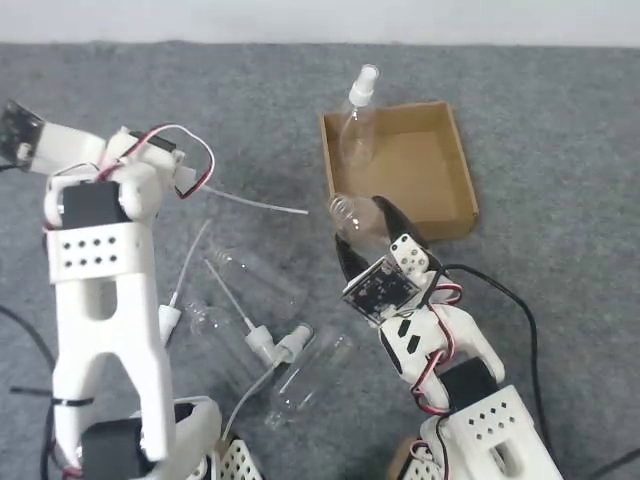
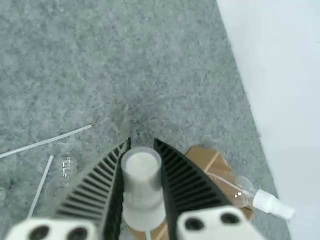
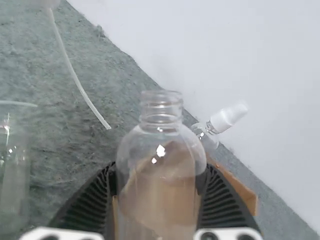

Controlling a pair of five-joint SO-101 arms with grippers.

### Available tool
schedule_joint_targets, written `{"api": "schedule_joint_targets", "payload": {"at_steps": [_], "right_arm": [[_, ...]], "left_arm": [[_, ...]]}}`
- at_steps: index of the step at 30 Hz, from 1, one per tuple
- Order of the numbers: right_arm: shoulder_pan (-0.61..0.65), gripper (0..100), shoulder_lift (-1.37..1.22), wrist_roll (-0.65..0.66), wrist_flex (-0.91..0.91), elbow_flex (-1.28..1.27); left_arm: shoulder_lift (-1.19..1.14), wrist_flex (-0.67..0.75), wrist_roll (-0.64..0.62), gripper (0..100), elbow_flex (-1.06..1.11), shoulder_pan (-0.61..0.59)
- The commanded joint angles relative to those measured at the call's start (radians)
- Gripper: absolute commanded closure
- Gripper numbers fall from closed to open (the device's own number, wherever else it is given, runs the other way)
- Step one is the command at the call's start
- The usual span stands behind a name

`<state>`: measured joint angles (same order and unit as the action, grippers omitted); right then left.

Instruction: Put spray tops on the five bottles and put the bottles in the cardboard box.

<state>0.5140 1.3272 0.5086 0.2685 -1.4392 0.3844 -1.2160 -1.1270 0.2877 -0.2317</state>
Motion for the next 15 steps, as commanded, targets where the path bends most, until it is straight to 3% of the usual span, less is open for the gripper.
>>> {"api": "schedule_joint_targets", "payload": {"at_steps": [1, 10, 15], "right_arm": [[0.005, 95.7, 0.028, 0.138, -0.028, 0.026], [0.001, 95.7, 0.03, 0.299, -0.041, 0.0], [0.002, 95.8, 0.03, 0.394, -0.225, -0.101]], "left_arm": [[0.069, 0.023, 0.014, 99, -0.005, 0.003], [0.152, -0.021, 0.014, 99, -0.002, 0.003], [0.215, -0.051, 0.014, 99, -0.001, 0.003]]}}
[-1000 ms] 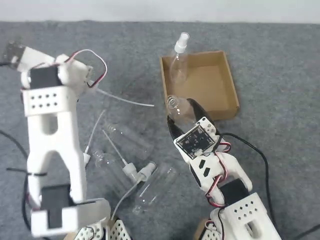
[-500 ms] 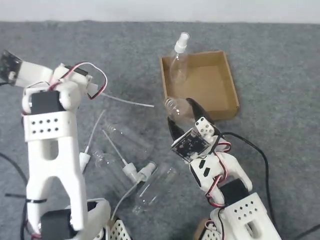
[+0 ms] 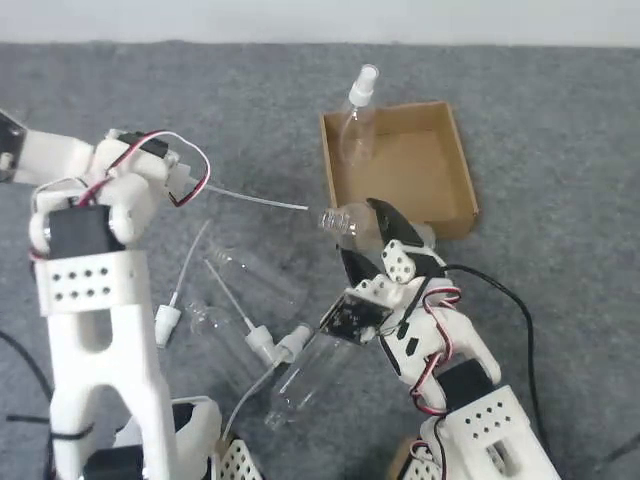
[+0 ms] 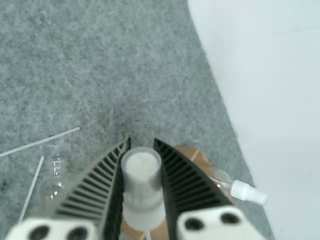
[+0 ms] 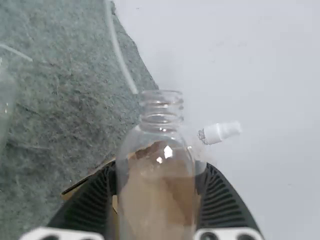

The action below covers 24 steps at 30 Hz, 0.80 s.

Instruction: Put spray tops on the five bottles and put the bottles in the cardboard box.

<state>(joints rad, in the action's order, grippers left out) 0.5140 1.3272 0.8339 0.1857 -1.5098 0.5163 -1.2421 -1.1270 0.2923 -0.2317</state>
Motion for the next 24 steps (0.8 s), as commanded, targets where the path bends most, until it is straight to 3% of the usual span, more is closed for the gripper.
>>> {"api": "schedule_joint_targets", "payload": {"at_steps": [1, 24], "right_arm": [[0.002, 95.8, 0.028, 0.074, -0.165, -0.041], [-0.001, 99.1, 0.019, 0.074, -0.185, -0.048]], "left_arm": [[0.095, -0.028, 0.014, 99, -0.005, 0.003], [0.123, -0.078, 0.014, 99, -0.056, 0.005]]}}
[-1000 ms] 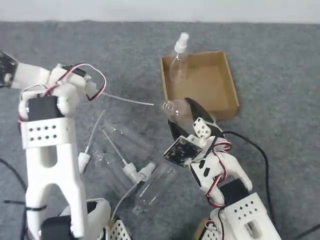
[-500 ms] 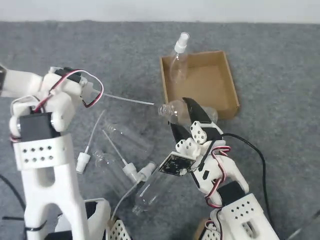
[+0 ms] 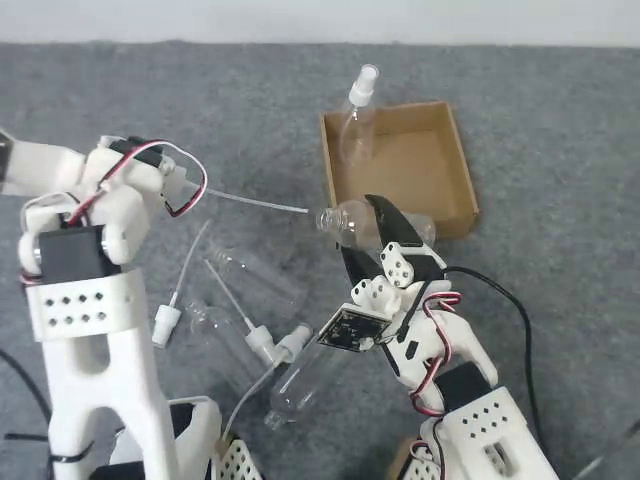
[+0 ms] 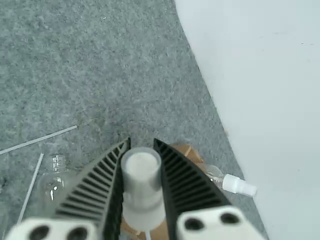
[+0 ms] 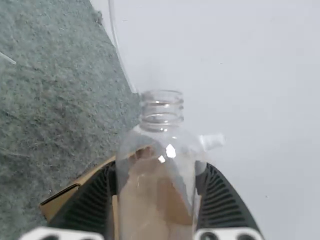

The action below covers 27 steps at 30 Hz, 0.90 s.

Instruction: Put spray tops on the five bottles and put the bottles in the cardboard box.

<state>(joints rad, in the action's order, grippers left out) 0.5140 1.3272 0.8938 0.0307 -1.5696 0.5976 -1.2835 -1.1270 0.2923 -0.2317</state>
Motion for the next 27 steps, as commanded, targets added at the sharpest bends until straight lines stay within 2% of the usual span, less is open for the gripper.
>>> {"api": "schedule_joint_targets", "payload": {"at_steps": [1, 6, 15, 19, 27], "right_arm": [[-0.001, 99.2, 0.019, 0.014, -0.03, 0.012], [-0.001, 99.1, 0.019, 0.014, -0.03, 0.012], [0.001, 99.1, 0.019, 0.011, -0.027, 0.011], [0.004, 99.1, 0.019, 0.009, -0.027, 0.009], [0.004, 99.1, 0.019, 0.009, -0.024, 0.009]], "left_arm": [[0.041, -0.051, 0.014, 99, -0.067, 0.005], [0.041, -0.115, 0.054, 99, -0.13, 0.005], [0.041, -0.199, 0.054, 99, -0.216, 0.034], [0.041, -0.199, 0.051, 99, -0.217, 0.08], [0.041, -0.178, 0.049, 99, -0.22, 0.078]]}}
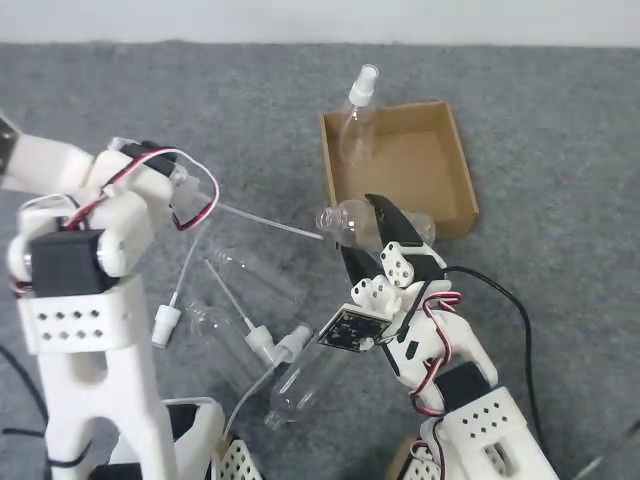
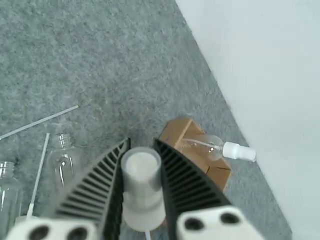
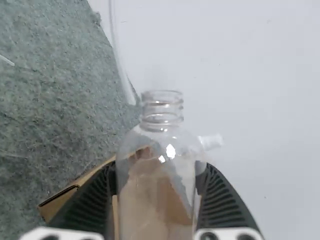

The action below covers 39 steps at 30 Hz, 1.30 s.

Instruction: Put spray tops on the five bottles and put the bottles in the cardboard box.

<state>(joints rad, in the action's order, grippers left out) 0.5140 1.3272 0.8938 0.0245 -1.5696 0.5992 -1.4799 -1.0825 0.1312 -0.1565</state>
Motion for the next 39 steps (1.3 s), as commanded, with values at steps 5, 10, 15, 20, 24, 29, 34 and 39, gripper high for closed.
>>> {"api": "schedule_joint_targets", "payload": {"at_steps": [5, 10, 15, 20, 24, 29, 34, 39], "right_arm": [[0.004, 99.1, 0.019, 0.009, -0.018, 0.009], [0.004, 99.1, 0.019, 0.009, -0.018, 0.008], [0.012, 99.1, 0.019, 0.008, -0.016, 0.006], [0.036, 99.1, 0.019, 0.008, -0.015, 0.005], [0.036, 99.1, 0.019, 0.008, -0.015, 0.005], [0.038, 99.1, 0.019, 0.008, -0.015, 0.005], [0.039, 99.1, 0.019, 0.008, -0.015, 0.005], [0.039, 99.1, 0.019, 0.008, -0.015, 0.005]], "left_arm": [[0.055, -0.008, 0.005, 99, -0.107, -0.009], [0.141, -0.005, 0.005, 99, -0.105, -0.055], [0.16, 0.026, 0.005, 99, -0.07, -0.058], [0.163, 0.133, 0.005, 99, 0.051, -0.055], [0.169, 0.175, 0.005, 99, 0.116, -0.054], [0.169, 0.184, 0.005, 99, 0.148, -0.015], [0.169, 0.224, 0.005, 99, 0.186, -0.006], [0.17, 0.218, 0.005, 99, 0.202, 0.02]]}}
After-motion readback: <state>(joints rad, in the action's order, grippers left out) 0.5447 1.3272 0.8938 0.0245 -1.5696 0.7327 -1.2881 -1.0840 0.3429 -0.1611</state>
